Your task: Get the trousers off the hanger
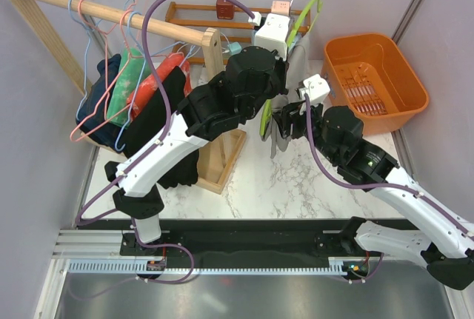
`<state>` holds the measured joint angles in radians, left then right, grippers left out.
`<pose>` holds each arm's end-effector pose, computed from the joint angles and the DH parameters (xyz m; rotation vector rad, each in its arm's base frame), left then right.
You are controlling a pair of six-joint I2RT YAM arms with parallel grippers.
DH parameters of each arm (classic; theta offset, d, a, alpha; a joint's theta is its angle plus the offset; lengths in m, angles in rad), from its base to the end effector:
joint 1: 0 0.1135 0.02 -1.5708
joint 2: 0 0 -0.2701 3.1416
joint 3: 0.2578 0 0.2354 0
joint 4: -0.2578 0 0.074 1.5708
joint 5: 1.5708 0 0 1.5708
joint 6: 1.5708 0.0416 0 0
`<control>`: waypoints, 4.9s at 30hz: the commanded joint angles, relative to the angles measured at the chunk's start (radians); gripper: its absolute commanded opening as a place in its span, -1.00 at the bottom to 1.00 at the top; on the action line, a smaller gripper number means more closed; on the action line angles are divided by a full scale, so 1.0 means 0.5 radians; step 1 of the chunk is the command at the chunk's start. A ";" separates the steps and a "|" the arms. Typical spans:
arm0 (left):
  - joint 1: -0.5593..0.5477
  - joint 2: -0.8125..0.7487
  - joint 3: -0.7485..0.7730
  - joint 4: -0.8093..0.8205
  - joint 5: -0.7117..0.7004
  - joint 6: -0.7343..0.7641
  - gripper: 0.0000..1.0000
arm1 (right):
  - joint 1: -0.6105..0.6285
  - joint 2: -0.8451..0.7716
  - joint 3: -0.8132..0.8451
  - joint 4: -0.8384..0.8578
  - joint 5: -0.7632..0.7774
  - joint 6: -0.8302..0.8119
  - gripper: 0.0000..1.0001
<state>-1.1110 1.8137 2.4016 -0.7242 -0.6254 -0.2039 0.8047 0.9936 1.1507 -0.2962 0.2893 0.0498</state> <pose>0.1762 -0.3009 0.5372 0.3025 1.6745 -0.4538 0.1478 0.1365 0.4189 -0.4277 1.6653 0.3886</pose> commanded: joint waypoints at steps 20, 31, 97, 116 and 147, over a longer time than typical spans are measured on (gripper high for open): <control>0.022 -0.090 0.109 0.209 0.030 -0.111 -0.96 | 0.105 -0.020 0.012 0.267 0.335 -0.029 0.29; 0.062 -0.069 0.130 0.209 0.030 -0.258 -0.96 | 0.173 -0.017 -0.080 0.405 0.449 -0.035 0.36; 0.197 -0.167 -0.155 0.062 0.263 -0.408 -0.96 | 0.231 0.295 0.665 0.488 1.191 0.057 -1.00; 0.197 -0.320 -0.529 0.049 0.272 -0.371 -0.96 | -0.048 0.565 1.374 0.556 1.259 -0.345 -1.00; 0.194 -0.789 -1.278 0.049 0.757 -0.230 -0.96 | -1.673 1.044 1.374 0.654 0.759 0.078 -1.00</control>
<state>-1.0122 1.4662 1.7870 -0.7563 -0.3279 -0.3637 0.0647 1.5024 1.8778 -0.0380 0.7746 0.0177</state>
